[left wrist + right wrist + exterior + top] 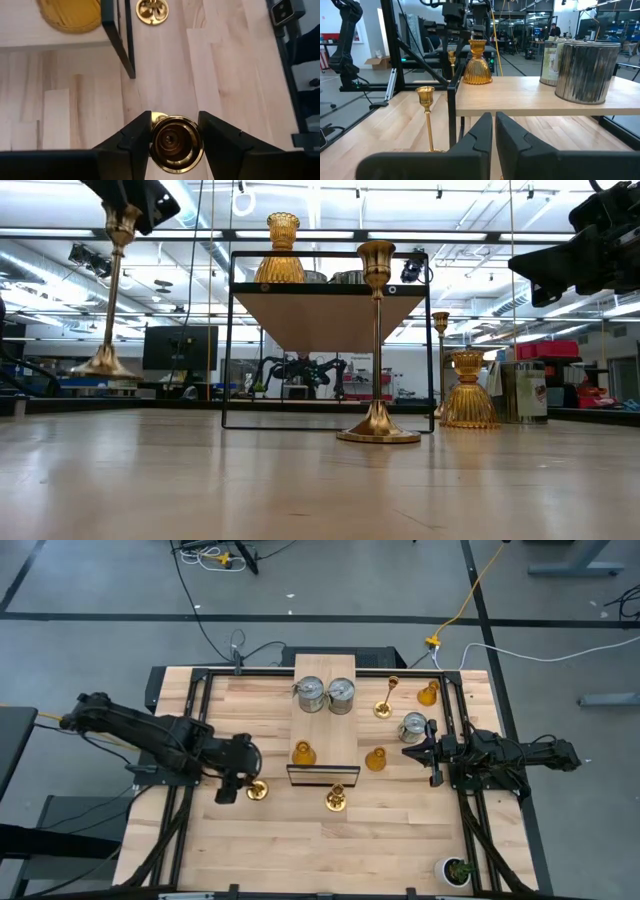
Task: Pick & Place candle stick holders
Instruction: Put the bottom left gold candle holder on the shelf, then put the bottom gold scented candle can on the shelf
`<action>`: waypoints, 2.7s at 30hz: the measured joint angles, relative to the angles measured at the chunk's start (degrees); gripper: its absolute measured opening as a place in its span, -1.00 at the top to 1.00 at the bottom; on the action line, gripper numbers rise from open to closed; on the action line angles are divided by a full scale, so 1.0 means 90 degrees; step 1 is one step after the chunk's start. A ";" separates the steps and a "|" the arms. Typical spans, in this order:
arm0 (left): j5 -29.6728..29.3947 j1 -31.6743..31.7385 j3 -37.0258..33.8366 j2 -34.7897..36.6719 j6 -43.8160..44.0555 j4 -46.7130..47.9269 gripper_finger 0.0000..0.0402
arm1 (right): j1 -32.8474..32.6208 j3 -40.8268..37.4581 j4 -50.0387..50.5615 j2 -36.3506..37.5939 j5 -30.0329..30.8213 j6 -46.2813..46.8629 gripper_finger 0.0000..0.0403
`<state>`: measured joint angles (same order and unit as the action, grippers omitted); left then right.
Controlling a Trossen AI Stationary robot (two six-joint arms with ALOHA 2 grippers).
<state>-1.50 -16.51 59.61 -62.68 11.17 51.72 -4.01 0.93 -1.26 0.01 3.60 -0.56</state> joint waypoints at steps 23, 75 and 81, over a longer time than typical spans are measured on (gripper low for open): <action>0.0015 -0.0383 -0.0002 -0.1317 -0.0012 -0.1027 0.19 | 0.0000 -0.0002 0.0000 0.0000 0.0002 -0.0002 0.87; -0.0624 -0.1029 -0.1034 -0.0454 -0.0051 -0.0809 -0.86 | -0.0002 -0.0001 -0.0002 0.0000 0.0017 -0.0001 0.87; -0.1066 -0.1042 -0.1686 -0.0043 0.0195 -0.1743 -0.86 | 0.0000 0.0000 0.0000 0.0000 0.0002 -0.0001 0.87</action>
<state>-11.09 -25.89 44.44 -63.07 12.93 36.03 -4.01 0.93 -1.26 0.01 3.62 -0.57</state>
